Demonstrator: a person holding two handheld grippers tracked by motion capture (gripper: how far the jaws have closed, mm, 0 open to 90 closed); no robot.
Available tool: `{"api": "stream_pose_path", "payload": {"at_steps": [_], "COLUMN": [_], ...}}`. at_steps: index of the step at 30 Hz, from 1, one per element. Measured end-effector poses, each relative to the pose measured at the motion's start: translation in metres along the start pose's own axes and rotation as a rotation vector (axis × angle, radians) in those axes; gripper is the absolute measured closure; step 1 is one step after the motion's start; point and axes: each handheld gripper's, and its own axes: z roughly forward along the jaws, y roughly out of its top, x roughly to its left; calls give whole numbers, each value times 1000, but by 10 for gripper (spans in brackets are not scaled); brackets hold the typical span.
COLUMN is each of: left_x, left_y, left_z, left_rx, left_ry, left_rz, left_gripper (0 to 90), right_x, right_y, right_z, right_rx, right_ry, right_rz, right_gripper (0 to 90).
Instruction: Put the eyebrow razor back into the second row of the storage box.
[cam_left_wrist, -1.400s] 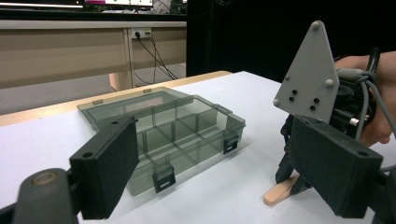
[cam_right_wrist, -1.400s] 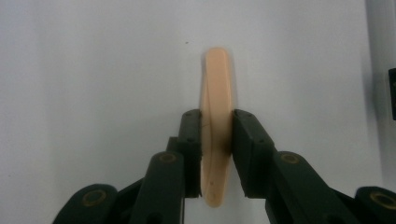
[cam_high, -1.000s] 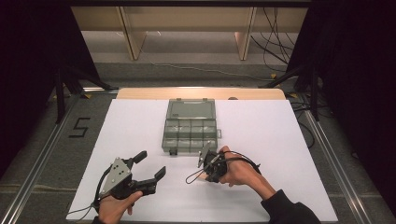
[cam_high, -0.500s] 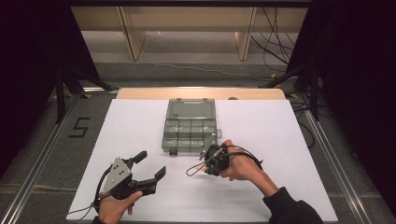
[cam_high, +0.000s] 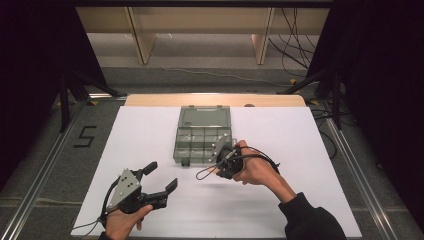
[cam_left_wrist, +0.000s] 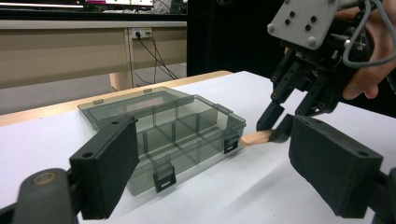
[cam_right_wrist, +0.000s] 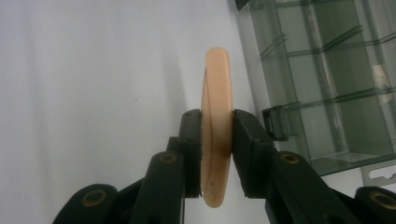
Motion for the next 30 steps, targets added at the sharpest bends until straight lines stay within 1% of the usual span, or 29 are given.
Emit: {"api": "stream_pose_path", "payload": {"at_steps": [4, 10, 14, 15, 17, 20, 22, 23, 27, 30], "left_x": [0, 0, 0, 0, 0, 0, 0, 0, 0, 1], "left_y": [0, 0, 0, 0, 0, 0, 0, 0, 0, 0], "left_z": [0, -1, 0, 0, 0, 0, 0, 0, 0, 0], "left_rx": [2, 6, 1, 2, 2, 1, 1, 2, 1, 1], "left_ry": [1, 3, 0, 0, 0, 0, 0, 0, 0, 0], "left_rz": [0, 1, 0, -1, 0, 0, -1, 3, -2, 3], "left_gripper": [158, 158, 158, 158, 158, 158, 158, 158, 158, 158], "right_x": [-3, -12, -16, -18, -21, -25, -28, -29, -33, -36], "right_y": [3, 8, 11, 12, 14, 15, 16, 17, 20, 22], "right_z": [-2, -5, -6, -7, -7, -8, -8, -8, -8, -8], "right_rx": [-2, -3, -1, -7, -6, -9, -12, -11, -12, -13], "right_ry": [-6, -25, -23, -36, -28, -40, -33, -43, -45, -51], "right_rz": [1, 1, 4, 8, 11, 17, 17, 23, 23, 23], "right_gripper": [743, 743, 743, 743, 743, 743, 743, 743, 743, 743]}}
